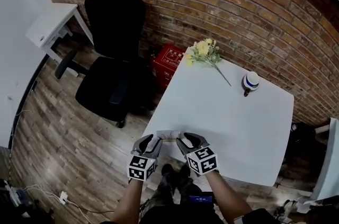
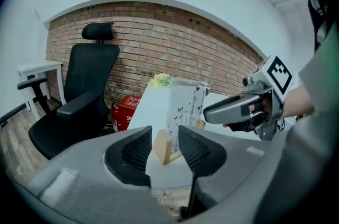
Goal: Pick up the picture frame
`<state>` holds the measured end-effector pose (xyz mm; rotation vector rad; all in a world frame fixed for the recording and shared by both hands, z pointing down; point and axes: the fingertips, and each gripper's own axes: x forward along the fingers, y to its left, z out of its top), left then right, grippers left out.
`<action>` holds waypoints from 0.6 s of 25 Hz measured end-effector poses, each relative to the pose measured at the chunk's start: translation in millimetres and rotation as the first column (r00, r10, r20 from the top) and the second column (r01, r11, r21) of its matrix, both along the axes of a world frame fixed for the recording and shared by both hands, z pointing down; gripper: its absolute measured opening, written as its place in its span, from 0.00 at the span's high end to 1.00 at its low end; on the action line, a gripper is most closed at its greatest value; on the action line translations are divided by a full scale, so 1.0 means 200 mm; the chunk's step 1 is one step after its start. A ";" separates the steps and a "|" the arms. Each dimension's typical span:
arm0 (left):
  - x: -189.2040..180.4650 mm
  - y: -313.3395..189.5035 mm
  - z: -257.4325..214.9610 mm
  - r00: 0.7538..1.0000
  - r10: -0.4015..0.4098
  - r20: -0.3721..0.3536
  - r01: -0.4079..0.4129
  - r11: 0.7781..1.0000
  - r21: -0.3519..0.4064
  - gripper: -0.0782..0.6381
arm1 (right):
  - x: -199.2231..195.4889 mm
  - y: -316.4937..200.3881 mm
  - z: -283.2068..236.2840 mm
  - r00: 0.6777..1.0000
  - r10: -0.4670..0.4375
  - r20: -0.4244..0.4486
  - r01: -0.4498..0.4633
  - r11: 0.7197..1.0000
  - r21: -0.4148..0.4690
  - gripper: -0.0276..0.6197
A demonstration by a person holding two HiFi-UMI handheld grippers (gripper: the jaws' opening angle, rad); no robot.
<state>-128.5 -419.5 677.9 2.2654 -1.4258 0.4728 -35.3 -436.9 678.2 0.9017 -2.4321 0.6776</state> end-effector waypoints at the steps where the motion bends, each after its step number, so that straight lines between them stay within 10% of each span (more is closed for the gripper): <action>1: 0.00 0.00 0.02 1.000 0.005 0.003 -0.005 1.000 -0.008 0.68 | -0.01 0.00 0.03 1.000 0.000 -0.003 0.000 1.000 -0.005 0.71; 15: 0.03 -0.02 0.17 0.999 0.029 0.036 -0.026 0.998 -0.060 0.67 | -0.06 0.02 0.22 0.999 0.006 -0.047 -0.008 0.999 -0.034 0.71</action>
